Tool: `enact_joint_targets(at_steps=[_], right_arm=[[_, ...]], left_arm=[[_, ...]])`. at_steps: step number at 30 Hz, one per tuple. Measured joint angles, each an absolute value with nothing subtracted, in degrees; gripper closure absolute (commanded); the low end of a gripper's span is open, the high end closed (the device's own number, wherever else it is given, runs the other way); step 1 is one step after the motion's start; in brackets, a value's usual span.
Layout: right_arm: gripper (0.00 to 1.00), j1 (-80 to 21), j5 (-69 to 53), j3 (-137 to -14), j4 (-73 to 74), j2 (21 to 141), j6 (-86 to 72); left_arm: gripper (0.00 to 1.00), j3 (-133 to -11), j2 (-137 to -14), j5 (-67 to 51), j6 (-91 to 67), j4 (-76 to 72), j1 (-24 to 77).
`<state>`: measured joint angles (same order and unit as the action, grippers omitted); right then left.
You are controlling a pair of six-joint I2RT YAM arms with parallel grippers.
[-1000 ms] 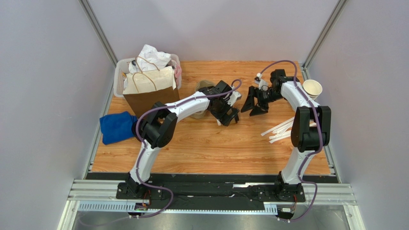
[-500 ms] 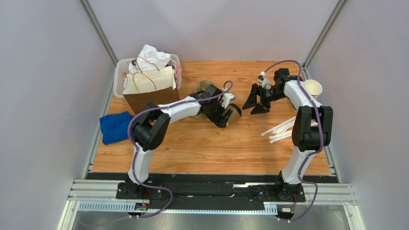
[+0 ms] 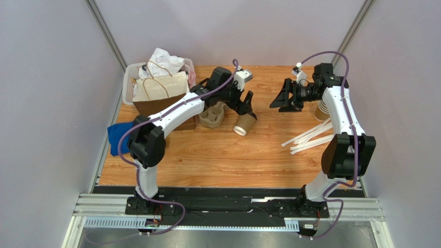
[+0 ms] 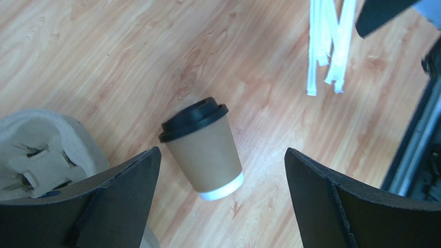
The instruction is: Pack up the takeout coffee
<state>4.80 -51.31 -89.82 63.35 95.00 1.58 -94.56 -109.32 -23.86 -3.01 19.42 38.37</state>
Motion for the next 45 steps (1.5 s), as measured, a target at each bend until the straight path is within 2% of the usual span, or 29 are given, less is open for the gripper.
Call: enact_joint_targets(at_steps=[10, 20, 24, 32, 37, 41, 45], right_arm=[[0.25, 4.80, -49.54, -89.10, 63.81, 96.38, 1.54], [0.25, 4.80, -49.28, -88.84, 63.57, 96.62, 1.28], [0.25, 4.80, -47.88, -88.25, 62.87, 97.06, 1.28], [0.27, 4.80, -44.18, -86.02, 60.27, 104.05, 1.48], [0.30, 4.80, -42.26, -84.31, 57.95, 107.07, 0.64], [0.35, 4.80, -42.04, -84.27, 55.42, 109.40, -0.91], [0.40, 4.80, -43.07, -83.68, 53.08, 111.70, -2.90]], left_arm=[[0.01, -102.91, -121.34, -11.44, -2.70, 32.21, 43.55], [0.02, -104.88, -125.89, -4.99, -3.60, 36.16, 43.88], [0.02, -104.44, -126.56, -5.91, -4.93, 34.89, 43.97], [0.01, -93.67, -122.19, -16.05, -8.51, 24.67, 42.33], [0.01, -93.19, -121.38, -20.53, -11.16, 20.73, 41.30], [0.07, -93.67, -121.38, -22.02, -13.45, 19.29, 40.82], [0.17, -95.35, -121.38, -22.76, -15.44, 18.72, 40.82]])
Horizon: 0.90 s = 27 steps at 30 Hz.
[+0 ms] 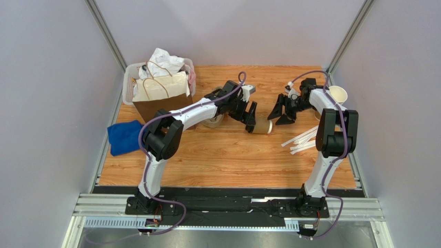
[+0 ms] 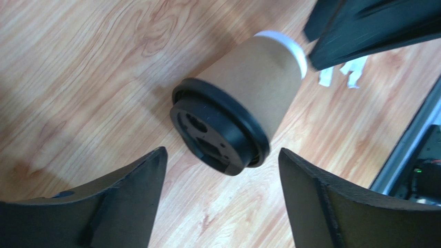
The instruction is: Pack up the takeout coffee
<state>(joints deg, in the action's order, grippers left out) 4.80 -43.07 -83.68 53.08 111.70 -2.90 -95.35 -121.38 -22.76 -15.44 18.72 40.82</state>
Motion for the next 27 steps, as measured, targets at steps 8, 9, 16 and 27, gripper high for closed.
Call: enact_joint_targets(at_steps=[8, 9, 16, 27], right_arm=[[0.52, 4.80, -45.17, -79.85, 50.96, 113.56, -5.52], [0.53, 4.80, -45.41, -79.44, 50.76, 113.56, -5.78], [0.69, 4.80, -47.72, -78.19, 50.09, 113.60, -6.92], [0.73, 4.86, -51.05, -76.82, 49.87, 114.30, -7.40]], left_arm=[[0.27, -96.62, -121.40, -24.51, -17.26, 17.91, 40.91], [0.29, -96.73, -121.40, -24.62, -17.34, 18.09, 40.91], [0.39, -96.79, -121.40, -25.04, -17.67, 18.37, 41.52], [0.66, -97.27, -121.40, -22.65, -16.03, 20.34, 42.09]])
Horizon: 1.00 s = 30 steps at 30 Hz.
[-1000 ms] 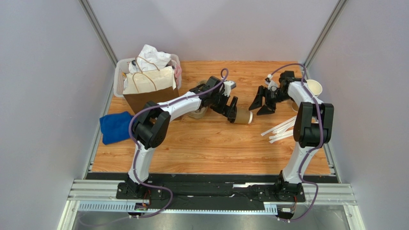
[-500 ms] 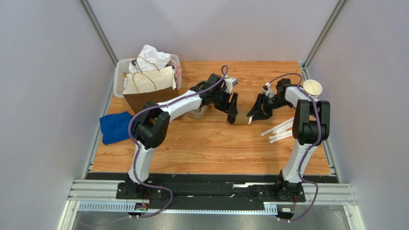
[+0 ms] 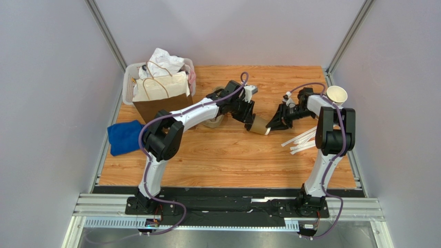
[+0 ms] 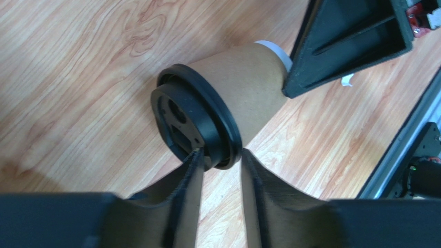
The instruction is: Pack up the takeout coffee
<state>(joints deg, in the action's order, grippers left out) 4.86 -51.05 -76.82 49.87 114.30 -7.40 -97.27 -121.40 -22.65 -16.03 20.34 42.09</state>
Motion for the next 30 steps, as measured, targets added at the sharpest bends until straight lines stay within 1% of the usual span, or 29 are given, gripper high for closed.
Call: enact_joint_targets(at_steps=[4, 5, 8, 10, 12, 13, 16, 19, 24, 27, 30], right_arm=[[0.71, 4.86, -51.99, -76.42, 50.02, 114.45, -7.25], [0.70, 4.86, -52.14, -76.40, 50.04, 114.52, -7.25], [0.67, 4.95, -52.77, -76.40, 50.13, 114.63, -7.20], [0.66, 4.95, -53.17, -76.40, 50.17, 114.63, -7.03], [0.66, 4.93, -53.47, -76.40, 50.33, 114.63, -6.70], [0.66, 4.93, -53.63, -76.40, 50.35, 114.63, -6.59], [0.66, 4.91, -53.60, -76.40, 50.35, 114.59, -6.37], [0.66, 4.91, -53.60, -76.40, 50.37, 114.59, -6.17], [0.67, 4.43, -53.63, -76.40, 50.37, 114.59, -6.17], [0.67, 3.77, -53.65, -76.40, 50.41, 114.59, -6.17], [0.67, 3.51, -53.84, -76.40, 50.54, 114.59, -6.17]], left_arm=[[0.76, -97.67, -121.40, -21.71, -14.81, 21.23, 42.13], [0.81, -98.00, -121.40, -21.37, -14.35, 21.61, 42.17], [0.88, -98.35, -121.40, -19.75, -13.08, 22.24, 42.17], [0.89, -98.39, -121.40, -19.09, -12.38, 22.68, 42.26], [0.73, -98.63, -121.40, -18.83, -11.73, 23.14, 42.37], [0.59, -98.65, -121.40, -18.87, -11.31, 23.31, 42.39], [0.49, -98.52, -121.40, -19.59, -10.94, 23.35, 42.39], [0.47, -97.62, -121.40, -20.56, -11.46, 22.20, 42.37], [0.48, -97.38, -121.40, -21.45, -12.10, 21.89, 42.39], [0.51, -98.80, -121.56, -21.04, -12.12, 22.96, 42.39], [0.61, -100.33, -121.99, -20.03, -12.01, 23.44, 42.22]])
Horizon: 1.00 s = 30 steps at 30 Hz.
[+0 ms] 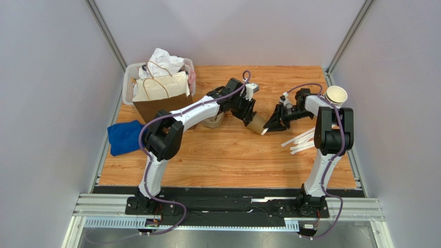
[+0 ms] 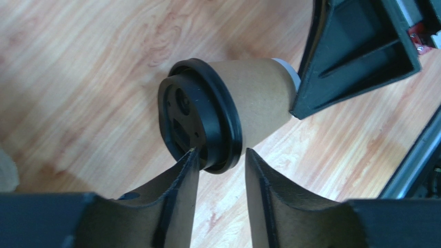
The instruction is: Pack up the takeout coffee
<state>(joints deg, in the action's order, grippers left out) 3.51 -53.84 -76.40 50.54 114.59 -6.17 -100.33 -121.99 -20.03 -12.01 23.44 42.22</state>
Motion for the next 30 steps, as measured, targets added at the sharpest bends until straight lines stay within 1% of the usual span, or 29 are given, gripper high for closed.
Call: enact_joint_targets(at_steps=[3, 5, 7, 9, 14, 17, 18, 20, 21, 22, 26, 30], right_arm=[[0.67, 3.44, -54.61, -76.40, 50.63, 114.59, -6.17], [0.67, 3.22, -55.07, -76.40, 50.68, 114.59, -6.17], [0.67, 2.98, -55.48, -76.40, 50.74, 114.59, -6.17], [0.67, 2.87, -55.79, -76.40, 50.74, 114.59, -6.17], [0.67, 2.31, -56.31, -76.40, 51.05, 114.59, -6.13], [0.67, 2.24, -56.38, -76.40, 51.22, 114.59, -6.11], [0.67, 2.22, -56.36, -76.40, 51.24, 114.59, -6.11], [0.67, 2.15, -56.40, -76.40, 51.20, 114.59, -5.98], [0.67, 2.11, -56.55, -76.42, 51.20, 114.59, -5.96], [0.66, 2.04, -56.60, -76.42, 51.20, 114.59, -5.93], [0.64, 1.76, -56.75, -76.42, 51.46, 114.59, -5.69], [0.58, 1.56, -57.17, -76.93, 52.62, 114.59, -4.75]], left_arm=[[0.66, -100.88, -122.39, -18.79, -11.35, 23.86, 42.11], [0.67, -100.90, -122.83, -18.20, -10.94, 24.56, 42.11], [0.60, -101.08, -123.00, -17.93, -10.31, 24.95, 42.06], [0.57, -101.49, -123.09, -17.74, -9.80, 25.30, 42.00], [0.57, -102.21, -124.18, -17.52, -9.43, 25.93, 41.89], [0.67, -102.74, -124.38, -17.54, -8.93, 26.04, 41.85], [0.73, -102.83, -124.51, -17.56, -8.58, 26.04, 41.85], [0.79, -102.85, -124.57, -17.65, -8.19, 26.04, 41.85], [0.84, -102.87, -124.57, -17.67, -7.86, 26.02, 41.85], [0.87, -102.94, -124.57, -17.67, -7.64, 26.02, 41.85], [0.92, -102.94, -124.55, -17.56, -7.07, 26.00, 41.85], [0.95, -102.91, -124.49, -17.21, -5.61, 25.98, 41.91]])
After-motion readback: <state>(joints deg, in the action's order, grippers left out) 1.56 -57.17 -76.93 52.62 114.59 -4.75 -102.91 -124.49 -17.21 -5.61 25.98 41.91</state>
